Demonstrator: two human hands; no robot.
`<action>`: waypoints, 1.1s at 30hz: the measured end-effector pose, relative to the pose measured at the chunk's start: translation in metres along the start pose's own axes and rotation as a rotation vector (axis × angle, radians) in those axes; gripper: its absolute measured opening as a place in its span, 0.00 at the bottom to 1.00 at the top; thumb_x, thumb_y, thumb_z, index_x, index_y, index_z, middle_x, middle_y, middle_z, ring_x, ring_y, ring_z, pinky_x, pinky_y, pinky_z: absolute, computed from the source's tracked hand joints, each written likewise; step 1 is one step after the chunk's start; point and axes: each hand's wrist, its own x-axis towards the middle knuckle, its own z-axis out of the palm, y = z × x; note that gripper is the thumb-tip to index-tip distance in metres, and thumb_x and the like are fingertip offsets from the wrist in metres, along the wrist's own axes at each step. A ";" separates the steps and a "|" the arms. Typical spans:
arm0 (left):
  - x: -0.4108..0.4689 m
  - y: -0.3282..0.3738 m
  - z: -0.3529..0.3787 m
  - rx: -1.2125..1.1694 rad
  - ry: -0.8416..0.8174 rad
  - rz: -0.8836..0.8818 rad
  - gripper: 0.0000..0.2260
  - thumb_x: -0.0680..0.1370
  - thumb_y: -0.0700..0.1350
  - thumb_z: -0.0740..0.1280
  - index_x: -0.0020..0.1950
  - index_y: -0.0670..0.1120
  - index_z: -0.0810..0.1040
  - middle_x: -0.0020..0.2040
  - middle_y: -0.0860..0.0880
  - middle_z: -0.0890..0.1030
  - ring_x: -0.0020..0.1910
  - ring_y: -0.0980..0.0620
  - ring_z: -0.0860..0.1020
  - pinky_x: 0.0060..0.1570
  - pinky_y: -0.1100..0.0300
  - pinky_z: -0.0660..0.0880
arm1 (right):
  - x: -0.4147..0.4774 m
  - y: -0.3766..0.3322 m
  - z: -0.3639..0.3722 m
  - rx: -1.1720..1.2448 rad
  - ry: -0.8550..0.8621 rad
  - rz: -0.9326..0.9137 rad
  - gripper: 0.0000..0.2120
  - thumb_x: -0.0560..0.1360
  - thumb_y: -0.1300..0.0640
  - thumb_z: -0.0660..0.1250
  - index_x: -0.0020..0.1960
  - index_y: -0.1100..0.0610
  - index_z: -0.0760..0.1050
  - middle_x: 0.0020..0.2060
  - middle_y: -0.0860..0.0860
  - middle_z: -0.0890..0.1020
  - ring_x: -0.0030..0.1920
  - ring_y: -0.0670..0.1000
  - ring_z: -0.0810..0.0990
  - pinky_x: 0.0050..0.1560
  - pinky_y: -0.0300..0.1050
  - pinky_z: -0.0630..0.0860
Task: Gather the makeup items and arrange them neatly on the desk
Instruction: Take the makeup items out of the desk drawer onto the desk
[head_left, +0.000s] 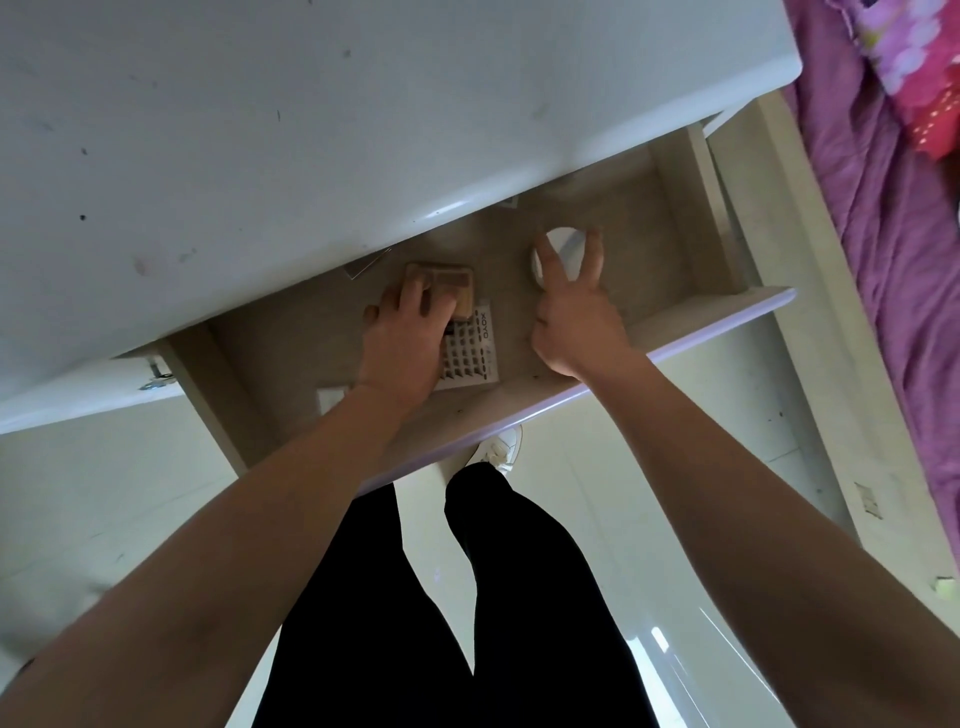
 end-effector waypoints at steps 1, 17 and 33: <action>0.000 0.000 -0.001 0.000 -0.003 0.003 0.21 0.69 0.38 0.67 0.62 0.46 0.75 0.63 0.36 0.73 0.54 0.34 0.75 0.47 0.43 0.73 | -0.001 0.003 -0.003 -0.013 0.010 -0.005 0.42 0.74 0.59 0.69 0.79 0.43 0.48 0.78 0.60 0.40 0.54 0.66 0.80 0.46 0.49 0.79; -0.079 -0.040 -0.111 -0.239 0.231 -0.013 0.22 0.75 0.50 0.58 0.66 0.43 0.73 0.63 0.43 0.77 0.48 0.43 0.81 0.33 0.51 0.79 | -0.038 -0.079 -0.065 0.389 0.218 0.026 0.18 0.75 0.51 0.63 0.63 0.53 0.70 0.57 0.53 0.74 0.57 0.54 0.73 0.52 0.47 0.68; -0.140 -0.283 -0.161 -0.202 0.321 -0.354 0.23 0.73 0.34 0.69 0.67 0.47 0.73 0.67 0.46 0.73 0.60 0.40 0.75 0.38 0.44 0.81 | -0.026 -0.328 -0.047 0.071 0.175 -0.311 0.24 0.76 0.46 0.65 0.67 0.56 0.68 0.61 0.55 0.74 0.61 0.59 0.72 0.60 0.55 0.70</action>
